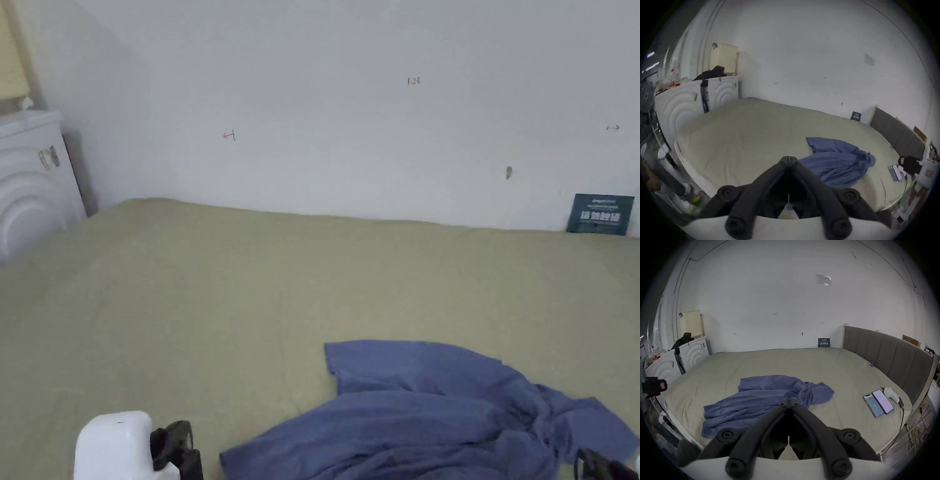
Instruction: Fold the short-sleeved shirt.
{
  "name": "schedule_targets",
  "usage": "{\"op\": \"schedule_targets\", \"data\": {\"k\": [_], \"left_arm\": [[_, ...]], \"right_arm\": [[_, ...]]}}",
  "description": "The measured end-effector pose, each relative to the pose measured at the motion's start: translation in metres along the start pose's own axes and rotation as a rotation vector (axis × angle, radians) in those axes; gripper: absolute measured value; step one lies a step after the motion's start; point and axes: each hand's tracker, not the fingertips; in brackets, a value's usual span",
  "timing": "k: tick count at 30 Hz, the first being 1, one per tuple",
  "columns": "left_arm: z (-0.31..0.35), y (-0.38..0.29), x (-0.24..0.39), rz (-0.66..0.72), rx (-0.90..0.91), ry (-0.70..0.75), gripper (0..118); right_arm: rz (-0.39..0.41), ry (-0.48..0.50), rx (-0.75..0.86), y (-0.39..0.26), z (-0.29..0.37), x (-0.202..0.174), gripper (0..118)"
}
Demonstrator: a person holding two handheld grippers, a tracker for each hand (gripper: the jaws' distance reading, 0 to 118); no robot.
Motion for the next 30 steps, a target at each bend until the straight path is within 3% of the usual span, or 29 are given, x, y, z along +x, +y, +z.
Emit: {"op": "schedule_targets", "data": {"k": [7, 14, 15, 16, 18, 21, 26, 27, 29, 30], "left_arm": [[-0.054, 0.006, -0.01, 0.028, -0.168, -0.071, 0], [-0.187, -0.006, -0.014, -0.065, -0.442, -0.075, 0], [-0.205, -0.009, -0.015, -0.09, -0.468, -0.066, 10], [-0.218, -0.013, -0.015, -0.089, -0.478, -0.039, 32], [-0.241, -0.022, -0.016, -0.097, -0.519, -0.023, 101], [-0.272, -0.043, -0.008, -0.164, -0.604, 0.008, 113], [-0.285, -0.055, 0.002, -0.208, -0.642, 0.051, 110], [-0.283, -0.052, 0.003, -0.215, -0.645, 0.047, 102], [-0.27, -0.045, 0.006, -0.225, -0.626, -0.006, 58], [-0.265, -0.042, 0.007, -0.248, -0.599, 0.001, 0]], "right_arm": [[0.02, 0.034, -0.021, -0.003, -0.006, -0.011, 0], [0.048, 0.046, -0.097, -0.016, -0.026, -0.014, 0], [0.052, 0.047, -0.104, -0.017, -0.029, -0.013, 0], [0.057, 0.048, -0.107, -0.018, -0.031, -0.013, 0], [0.071, 0.041, -0.12, -0.021, -0.038, -0.011, 0], [0.056, 0.033, -0.147, -0.024, -0.048, -0.006, 0], [0.038, 0.023, -0.173, -0.028, -0.054, 0.001, 0], [0.036, 0.02, -0.174, -0.029, -0.054, 0.003, 0], [0.014, 0.013, -0.189, -0.033, -0.059, 0.011, 0], [-0.009, 0.014, -0.2, -0.034, -0.062, 0.015, 0]]}}
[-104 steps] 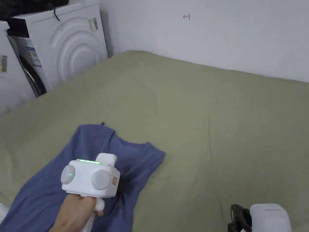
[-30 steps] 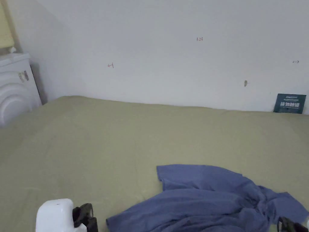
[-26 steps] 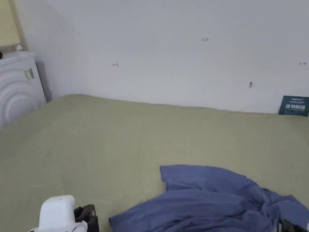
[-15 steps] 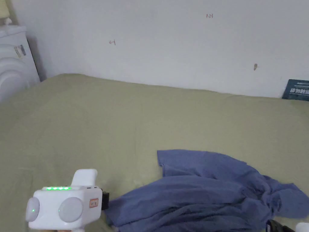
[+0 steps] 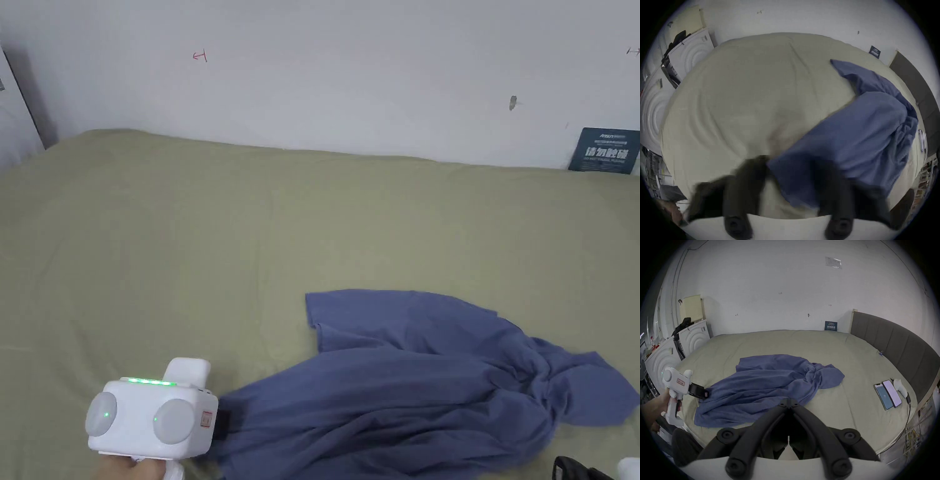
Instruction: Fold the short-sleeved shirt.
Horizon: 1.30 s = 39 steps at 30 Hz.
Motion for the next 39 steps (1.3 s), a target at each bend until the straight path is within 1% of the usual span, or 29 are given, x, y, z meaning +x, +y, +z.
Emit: {"op": "schedule_targets", "data": {"k": [1, 2, 3, 5, 8, 9, 11, 14, 16, 18, 19, 20, 21, 22, 23, 24, 25, 26, 27, 28, 29, 30, 32, 33, 34, 35, 36, 37, 39], "left_arm": [[0.003, 0.0, -0.001, 0.0, -0.003, -0.003, 0], [0.003, 0.001, -0.005, 0.03, -0.015, -0.082, 0], [0.001, 0.001, -0.008, 0.064, -0.042, -0.107, 0], [-0.001, -0.001, -0.01, 0.068, -0.028, -0.086, 0], [-0.005, -0.003, -0.009, 0.057, -0.03, -0.096, 0], [-0.005, -0.003, -0.008, 0.042, -0.028, -0.094, 0], [-0.005, -0.003, -0.006, 0.026, -0.026, -0.088, 0], [-0.006, -0.002, -0.004, 0.01, -0.027, -0.088, 0], [-0.01, -0.002, -0.005, 0.006, -0.029, -0.09, 0], [-0.011, -0.002, -0.005, 0.006, -0.032, -0.092, 0], [-0.011, -0.001, -0.004, 0.004, -0.033, -0.091, 0], [-0.01, -0.001, -0.001, 0.0, -0.032, -0.09, 0], [-0.01, -0.001, 0.001, -0.007, -0.035, -0.088, 0], [-0.01, -0.001, 0.002, -0.012, -0.036, -0.087, 0], [-0.011, 0.0, 0.003, -0.012, -0.036, -0.085, 1], [-0.011, 0.001, 0.004, -0.012, -0.038, -0.083, 1], [-0.012, 0.001, 0.006, -0.021, -0.042, -0.081, 1], [-0.012, 0.001, 0.008, -0.024, -0.042, -0.077, 1], [-0.012, 0.001, 0.01, -0.023, -0.045, -0.073, 1], [-0.015, 0.003, 0.005, -0.024, -0.045, -0.069, 1], [-0.016, 0.003, 0.004, -0.025, -0.046, -0.066, 1], [-0.016, 0.003, 0.005, -0.024, -0.045, -0.063, 1], [-0.017, 0.003, 0.002, -0.016, -0.046, -0.065, 1], [-0.015, 0.005, 0.0, -0.009, -0.048, -0.072, 1], [-0.013, 0.007, -0.002, -0.009, -0.053, -0.081, 1], [-0.008, 0.012, -0.009, 0.008, -0.065, -0.107, 0], [-0.002, 0.015, -0.02, 0.106, -0.051, -0.138, 0], [0.005, 0.017, -0.029, 0.154, -0.023, -0.152, 0], [0.032, 0.028, -0.042, 0.168, 0.029, -0.143, 0]], "right_arm": [[-0.018, -0.001, -0.01, -0.001, -0.005, 0.006, 0], [-0.02, -0.01, -0.016, 0.0, -0.012, 0.011, 0], [-0.011, -0.024, -0.028, 0.001, -0.019, 0.017, 0], [0.005, -0.045, -0.039, 0.007, -0.035, 0.033, 0], [-0.074, -0.062, -0.1, 0.031, -0.069, 0.074, 0], [-0.082, -0.092, -0.116, 0.041, -0.083, 0.089, 0], [-0.078, -0.148, -0.126, 0.062, -0.111, 0.114, 0], [-0.05, -0.174, -0.166, 0.087, -0.154, 0.143, 0], [-0.034, -0.182, -0.187, 0.095, -0.182, 0.157, 0], [-0.059, -0.185, -0.268, 0.098, -0.211, 0.171, 0], [-0.07, -0.164, -0.296, 0.097, -0.221, 0.176, 0], [-0.073, -0.138, -0.323, 0.096, -0.232, 0.18, 0], [-0.068, -0.149, -0.346, 0.093, -0.24, 0.183, 1], [-0.056, -0.17, -0.365, 0.091, -0.247, 0.183, 15], [-0.037, -0.183, -0.398, 0.088, -0.256, 0.184, 51], [-0.012, -0.209, -0.418, 0.084, -0.264, 0.186, 104], [0.009, -0.218, -0.422, 0.079, -0.269, 0.186, 117], [0.028, -0.21, -0.375, 0.076, -0.273, 0.188, 111], [0.041, -0.222, -0.432, 0.073, -0.28, 0.191, 106], [0.018, -0.214, -0.429, 0.071, -0.283, 0.193, 106], [-0.032, -0.192, -0.414, 0.07, -0.273, 0.19, 104], [-0.075, -0.161, -0.421, 0.071, -0.268, 0.191, 94], [-0.124, -0.107, -0.417, 0.077, -0.255, 0.19, 61], [-0.089, -0.09, -0.412, 0.084, -0.249, 0.188, 10], [-0.087, -0.052, -0.42, 0.087, -0.245, 0.188, 4], [-0.088, -0.088, -0.413, 0.098, -0.235, 0.187, 4], [-0.077, -0.078, -0.382, 0.107, -0.221, 0.188, 4], [-0.063, -0.061, -0.344, 0.109, -0.204, 0.184, 4], [-0.033, -0.055, -0.27, 0.131, -0.171, 0.183, 4]]}}
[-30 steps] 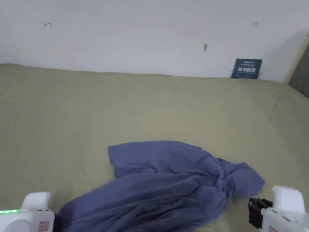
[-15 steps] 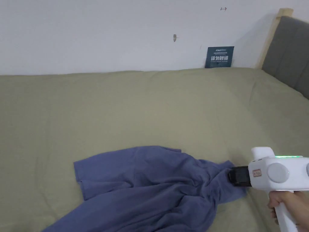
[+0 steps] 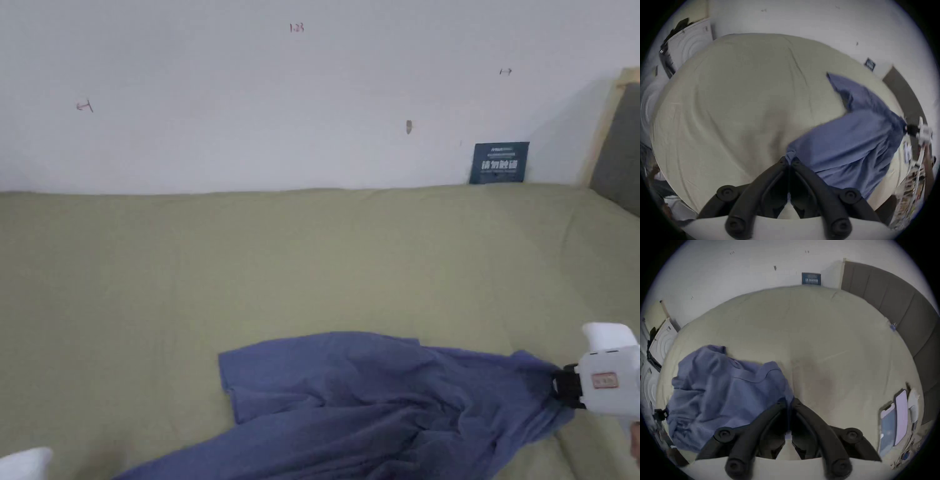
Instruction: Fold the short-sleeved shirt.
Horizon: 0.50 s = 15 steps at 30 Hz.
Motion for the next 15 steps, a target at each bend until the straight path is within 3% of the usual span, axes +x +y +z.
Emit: {"op": "schedule_targets", "data": {"k": [9, 12, 15], "left_arm": [[0.144, 0.076, 0.006, -0.127, 0.322, 0.156, 0], [0.184, 0.105, -0.009, -0.023, 0.381, 0.094, 0], [0.21, 0.128, -0.003, -0.063, 0.411, 0.12, 0]], "right_arm": [[0.053, 0.026, 0.233, 0.053, 0.145, -0.028, 4], [0.036, 0.029, 0.273, 0.074, 0.17, -0.028, 4], [0.042, 0.02, 0.319, 0.096, 0.191, -0.031, 4]]}}
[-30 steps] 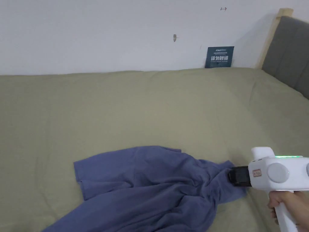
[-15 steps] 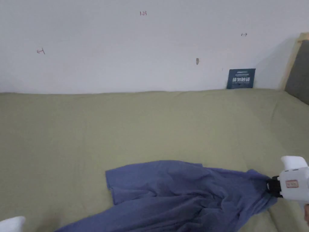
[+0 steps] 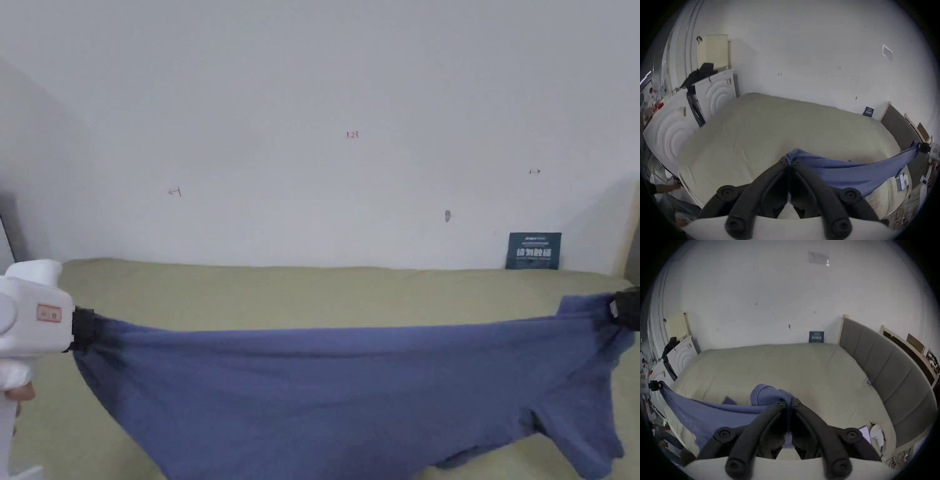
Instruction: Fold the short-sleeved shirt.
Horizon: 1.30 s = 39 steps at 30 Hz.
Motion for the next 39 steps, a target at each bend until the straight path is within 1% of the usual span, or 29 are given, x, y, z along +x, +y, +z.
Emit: {"op": "schedule_targets", "data": {"k": [3, 5, 9, 12, 15, 16, 17, 18, 19, 20, 23, 24, 26, 28, 30, 31, 35, 37, 38, 39], "left_arm": [[-0.001, 0.034, 0.007, -0.027, 0.012, 0.03, 0], [-0.001, 0.06, 0.011, 0.006, 0.047, 0.027, 0], [-0.013, 0.109, 0.031, -0.038, 0.104, 0.082, 0], [-0.031, 0.14, 0.043, -0.023, 0.14, 0.115, 0], [-0.055, 0.162, 0.051, -0.01, 0.153, 0.127, 0], [-0.064, 0.167, 0.055, 0.01, 0.177, 0.139, 0], [-0.069, 0.171, 0.059, 0.008, 0.178, 0.154, 0], [-0.076, 0.174, 0.062, 0.029, 0.184, 0.14, 0], [-0.083, 0.175, 0.065, 0.022, 0.181, 0.134, 0], [-0.093, 0.175, 0.07, 0.007, 0.173, 0.141, 0], [-0.119, 0.161, 0.078, -0.047, 0.145, 0.166, 0], [-0.128, 0.152, 0.077, -0.037, 0.141, 0.16, 0], [-0.15, 0.134, 0.073, -0.035, 0.088, 0.145, 0], [-0.168, 0.114, 0.069, -0.039, 0.03, 0.096, 0], [-0.188, 0.081, 0.065, -0.044, -0.024, 0.094, 0], [-0.193, 0.069, 0.065, -0.056, -0.046, 0.088, 0], [-0.213, 0.0, 0.056, -0.075, -0.146, 0.07, 0], [-0.216, -0.03, 0.048, -0.065, -0.18, 0.052, 0], [-0.214, -0.043, 0.043, -0.068, -0.196, 0.041, 0], [-0.212, -0.057, 0.041, -0.083, -0.221, 0.057, 0]], "right_arm": [[-0.006, -0.018, 0.042, 0.031, 0.001, -0.006, 4], [-0.008, -0.027, 0.054, 0.055, -0.001, -0.011, 4], [-0.002, -0.053, 0.099, 0.09, -0.012, -0.018, 4], [-0.016, -0.07, 0.132, 0.131, -0.037, -0.023, 4], [-0.008, -0.123, 0.139, 0.156, -0.059, -0.027, 4], [-0.016, -0.112, 0.153, 0.128, -0.034, -0.021, 4], [-0.015, -0.116, 0.154, 0.128, -0.034, -0.021, 4], [-0.003, -0.128, 0.152, 0.128, -0.034, -0.021, 4], [0.023, -0.159, 0.132, 0.154, -0.07, -0.024, 4], [0.029, -0.163, 0.136, 0.16, -0.083, -0.023, 4], [0.02, -0.177, 0.112, 0.141, -0.084, -0.013, 4], [0.033, -0.157, 0.121, 0.159, -0.148, -0.033, 4], [0.044, -0.162, 0.092, 0.139, -0.163, -0.032, 4], [0.08, -0.173, 0.029, 0.108, -0.181, -0.028, 4], [0.074, -0.152, -0.01, 0.078, -0.195, -0.022, 4], [0.078, -0.166, -0.044, 0.062, -0.189, -0.03, 4], [0.026, -0.14, -0.141, -0.02, -0.194, -0.028, 4], [0.012, -0.127, -0.169, -0.055, -0.188, -0.025, 4], [0.008, -0.137, -0.201, -0.073, -0.184, -0.024, 4], [-0.006, -0.119, -0.219, -0.087, -0.181, -0.018, 4]]}}
